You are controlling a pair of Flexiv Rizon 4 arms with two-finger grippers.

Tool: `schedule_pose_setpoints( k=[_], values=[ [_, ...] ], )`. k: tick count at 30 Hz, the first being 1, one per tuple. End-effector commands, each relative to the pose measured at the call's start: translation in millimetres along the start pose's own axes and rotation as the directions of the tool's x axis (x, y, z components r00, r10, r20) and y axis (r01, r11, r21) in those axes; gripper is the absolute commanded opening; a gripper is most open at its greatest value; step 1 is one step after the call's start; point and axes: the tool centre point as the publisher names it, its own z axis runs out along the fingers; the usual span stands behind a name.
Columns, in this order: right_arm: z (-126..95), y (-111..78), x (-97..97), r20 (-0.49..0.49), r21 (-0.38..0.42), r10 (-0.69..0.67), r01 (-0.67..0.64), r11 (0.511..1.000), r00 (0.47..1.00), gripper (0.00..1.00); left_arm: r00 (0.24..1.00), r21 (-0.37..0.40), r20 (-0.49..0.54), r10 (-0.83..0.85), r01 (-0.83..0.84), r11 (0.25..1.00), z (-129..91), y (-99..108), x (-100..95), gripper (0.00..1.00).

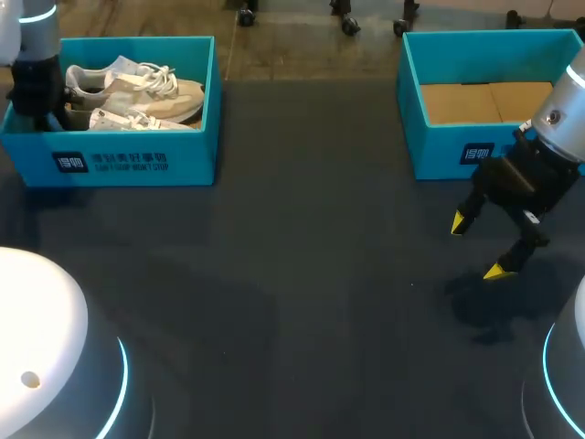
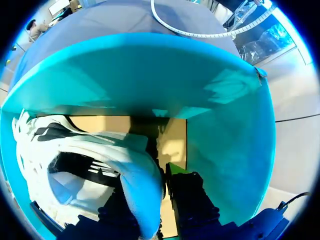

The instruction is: Take the shoe out of the shoebox, open the shoe tongue, remove and reinsert the insole, then place the shoe into the shoebox

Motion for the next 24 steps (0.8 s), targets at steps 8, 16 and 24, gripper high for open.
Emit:
schedule_pose_setpoints(
  k=[8,16,24],
  values=[
    [1,0.1,-0.3,0.0,0.003,0.0,0.0,1.0,1.0,1.0,1.0,0.028,0.005,-0.031,0.03,0.999,-2,10,5.4,0.0],
    [1,0.1,-0.3,0.0,0.003,0.0,0.0,1.0,1.0,1.0,0.994,0.048,0.019,-0.105,0.104,0.993,-16,18,10.6,0.0],
    [1,0.1,-0.3,0.0,0.003,0.0,0.0,1.0,1.0,1.0,0.985,0.06,0.028,-0.169,0.168,0.984,-32,21,3.3,0.0]
  ],
)
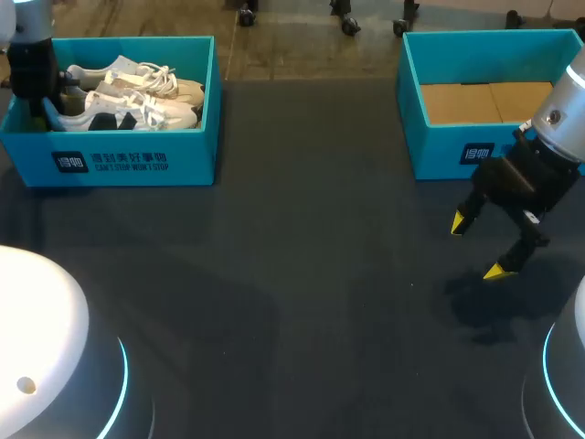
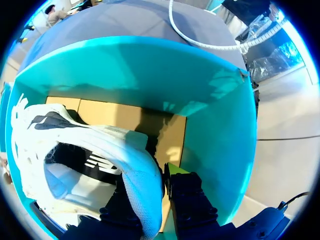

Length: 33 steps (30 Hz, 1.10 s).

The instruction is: Take the shoe out of the shoebox, open the shoe tongue, remove and reinsert the insole, then place the shoe into the shoebox

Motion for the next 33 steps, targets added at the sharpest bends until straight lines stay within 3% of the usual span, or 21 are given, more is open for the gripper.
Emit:
schedule_pose_setpoints(
  k=[1,19,33],
  values=[
    [1,0.2,-0.3,0.0,0.003,0.0,0.0,1.0,1.0,1.0,1.0,0.018,-0.002,-0.013,0.013,1.0,-12,3,-5.2,0.0],
    [1,0.2,-0.3,0.0,0.003,0.0,0.0,1.0,1.0,1.0,0.999,-0.05,-0.007,-0.041,0.041,0.998,-62,-18,-8.1,0.0],
    [1,0.2,-0.3,0.0,0.003,0.0,0.0,1.0,1.0,1.0,0.997,-0.028,-0.047,-0.06,0.059,0.998,-39,-7,0.5,0.0]
  ],
)
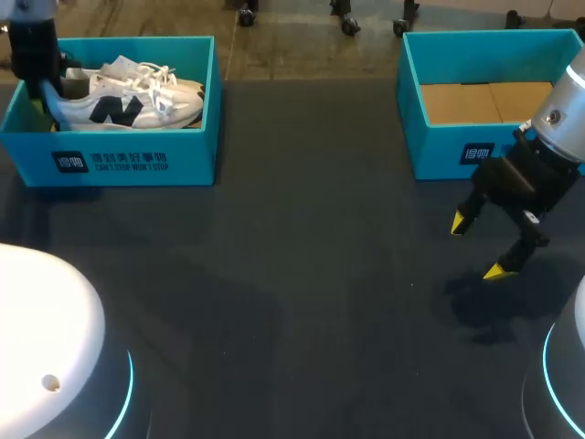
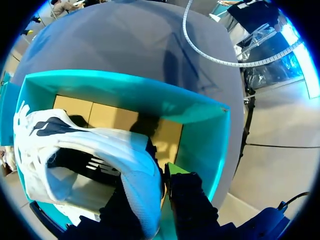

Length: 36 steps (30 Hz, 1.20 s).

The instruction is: Take the shoe out of the shoebox, open the shoe tongue, remove and reinsert the insole, then place the shoe into the shoebox

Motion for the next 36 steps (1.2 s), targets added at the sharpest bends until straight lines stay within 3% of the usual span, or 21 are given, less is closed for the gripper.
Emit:
schedule_pose_setpoints(
  k=[1,16,30,36],
  values=[
    [1,0.2,-0.3,0.0,0.003,0.0,0.0,1.0,1.0,1.0,1.0,0.016,0.004,-0.001,0.001,1.0,3,10,5.3,0.0],
    [1,0.2,-0.3,0.0,0.003,0.0,0.0,1.0,1.0,1.0,1.0,0.02,0.013,-0.011,0.011,1.0,-3,16,24.7,0.0],
    [1,0.2,-0.3,0.0,0.003,0.0,0.0,1.0,1.0,1.0,0.998,0.006,0.033,-0.048,0.048,0.999,-62,8,35.0,0.0],
    [1,0.2,-0.3,0.0,0.003,0.0,0.0,1.0,1.0,1.0,0.998,-0.017,0.028,-0.065,0.065,0.998,-93,-4,35.9,0.0]
  ],
)
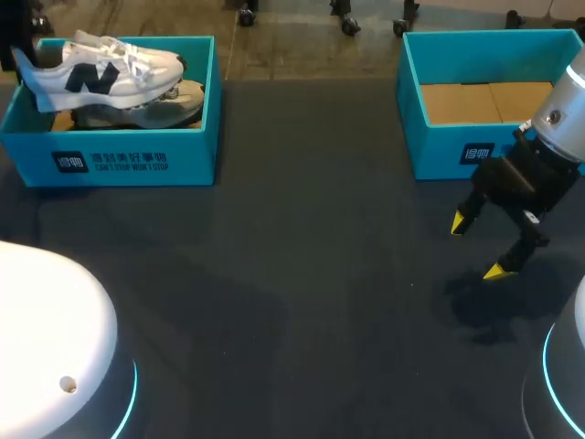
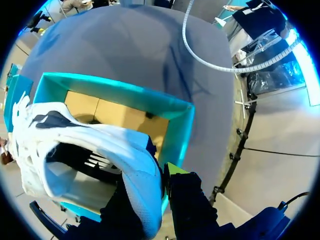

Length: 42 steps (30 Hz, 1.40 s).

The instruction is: Take the shoe out of the shoebox, open the shoe tongue, remove and reinsert the insole, then place the shoe into the shoebox

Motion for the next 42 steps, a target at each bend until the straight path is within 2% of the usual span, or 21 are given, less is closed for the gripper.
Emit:
schedule_pose_setpoints(
  k=[1,7,10,14,22,32,42],
  values=[
    [1,0.1,-0.3,0.0,0.003,0.0,0.0,1.0,1.0,1.0,1.0,-0.019,-0.005,0.002,-0.002,1.0,-28,-17,1.1,0.0],
    [1,0.1,-0.3,0.0,0.003,0.0,0.0,1.0,1.0,1.0,1.0,-0.044,0.009,-0.02,0.021,0.999,-61,-41,-0.8,0.0],
    [1,0.1,-0.3,0.0,0.003,0.0,0.0,1.0,1.0,1.0,1.0,-0.045,0.012,-0.013,0.013,0.999,-79,-60,-3.1,0.0],
    [1,0.1,-0.3,0.0,0.003,0.0,0.0,1.0,1.0,1.0,1.0,-0.069,0.007,-0.004,0.004,0.998,-90,-93,-7.6,0.0],
    [1,0.1,-0.3,0.0,0.003,0.0,0.0,1.0,1.0,1.0,0.998,-0.099,-0.019,0.056,-0.058,0.993,-89,-151,-31.6,0.0],
    [1,0.1,-0.3,0.0,0.003,0.0,0.0,1.0,1.0,1.0,0.994,-0.108,-0.009,0.107,-0.108,0.988,-80,-214,-46.9,0.0],
    [1,0.1,-0.3,0.0,0.003,0.0,0.0,1.0,1.0,1.0,0.991,-0.149,-0.032,0.132,-0.135,0.98,-53,-287,-76.0,0.0]
  ],
)
